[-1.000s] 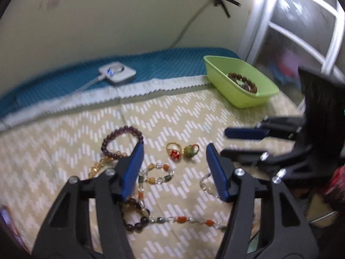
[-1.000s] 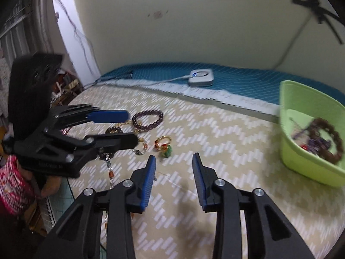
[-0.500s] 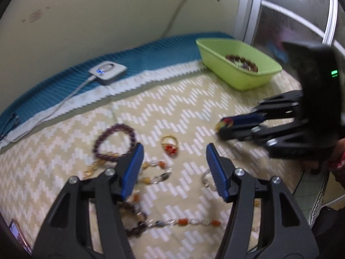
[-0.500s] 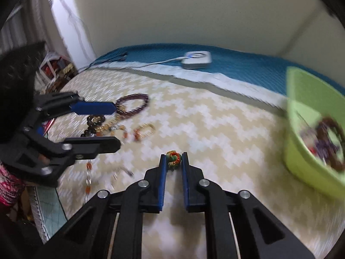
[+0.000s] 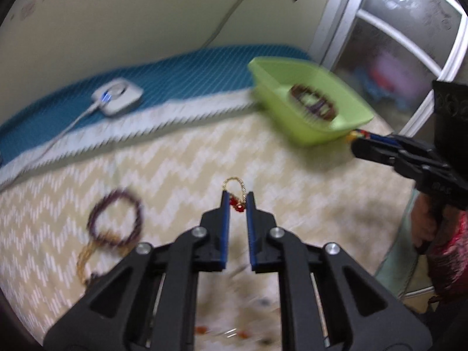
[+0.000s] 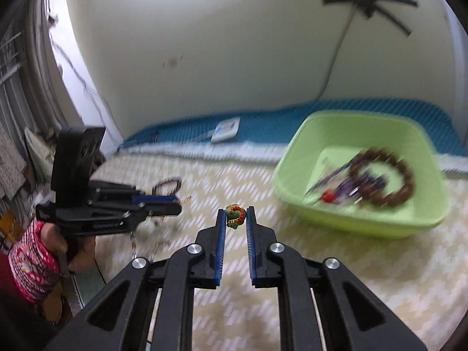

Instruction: Organize jewelry

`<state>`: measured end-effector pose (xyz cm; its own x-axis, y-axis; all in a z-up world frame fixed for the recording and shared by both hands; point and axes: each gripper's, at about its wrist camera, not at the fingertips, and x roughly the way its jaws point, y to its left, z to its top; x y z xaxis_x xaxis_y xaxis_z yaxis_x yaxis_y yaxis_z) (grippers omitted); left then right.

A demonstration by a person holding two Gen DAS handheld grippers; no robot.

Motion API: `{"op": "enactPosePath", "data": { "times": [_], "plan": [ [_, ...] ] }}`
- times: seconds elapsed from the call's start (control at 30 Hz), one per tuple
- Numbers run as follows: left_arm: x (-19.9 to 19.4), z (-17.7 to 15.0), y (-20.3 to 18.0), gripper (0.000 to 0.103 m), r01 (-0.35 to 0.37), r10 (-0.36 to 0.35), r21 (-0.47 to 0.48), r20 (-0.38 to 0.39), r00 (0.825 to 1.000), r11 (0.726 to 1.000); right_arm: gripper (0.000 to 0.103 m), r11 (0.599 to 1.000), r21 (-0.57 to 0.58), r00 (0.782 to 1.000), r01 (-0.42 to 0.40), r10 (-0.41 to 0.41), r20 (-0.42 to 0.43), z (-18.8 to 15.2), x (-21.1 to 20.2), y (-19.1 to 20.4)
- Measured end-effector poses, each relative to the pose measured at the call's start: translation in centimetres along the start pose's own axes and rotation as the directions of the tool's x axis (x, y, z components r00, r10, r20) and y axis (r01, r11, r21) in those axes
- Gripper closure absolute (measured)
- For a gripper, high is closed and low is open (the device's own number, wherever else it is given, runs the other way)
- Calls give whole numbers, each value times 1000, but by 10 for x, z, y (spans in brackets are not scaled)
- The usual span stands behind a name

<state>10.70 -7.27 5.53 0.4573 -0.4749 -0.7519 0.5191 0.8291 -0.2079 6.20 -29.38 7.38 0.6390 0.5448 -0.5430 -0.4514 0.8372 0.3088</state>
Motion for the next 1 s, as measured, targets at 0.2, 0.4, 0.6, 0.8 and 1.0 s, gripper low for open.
{"op": "enactPosePath", "data": {
  "times": [0.2, 0.4, 0.6, 0.8, 1.0],
  "plan": [
    [7, 59, -50, 93, 96, -100, 57, 66, 993, 994, 103, 994, 76, 994, 84, -89, 61, 16, -23, -49],
    [52, 94, -90, 88, 96, -101, 74, 78, 992, 993, 103, 973, 177, 987, 152, -159, 26, 21, -14, -91],
    [73, 92, -93, 38, 9, -11, 25, 75, 997, 1000, 70, 934, 297, 966, 199, -238, 101, 18, -28, -102],
    [8, 64, -66, 38, 31, -18, -62, 201, 979, 998, 43, 958, 262, 949, 119, -187, 254, 3, -63, -63],
    [-39, -6, -43, 37, -55, 74, -82, 244, 967, 995, 43, 964, 267, 974, 7, -68, 218, -23, -36, -17]
  ]
}}
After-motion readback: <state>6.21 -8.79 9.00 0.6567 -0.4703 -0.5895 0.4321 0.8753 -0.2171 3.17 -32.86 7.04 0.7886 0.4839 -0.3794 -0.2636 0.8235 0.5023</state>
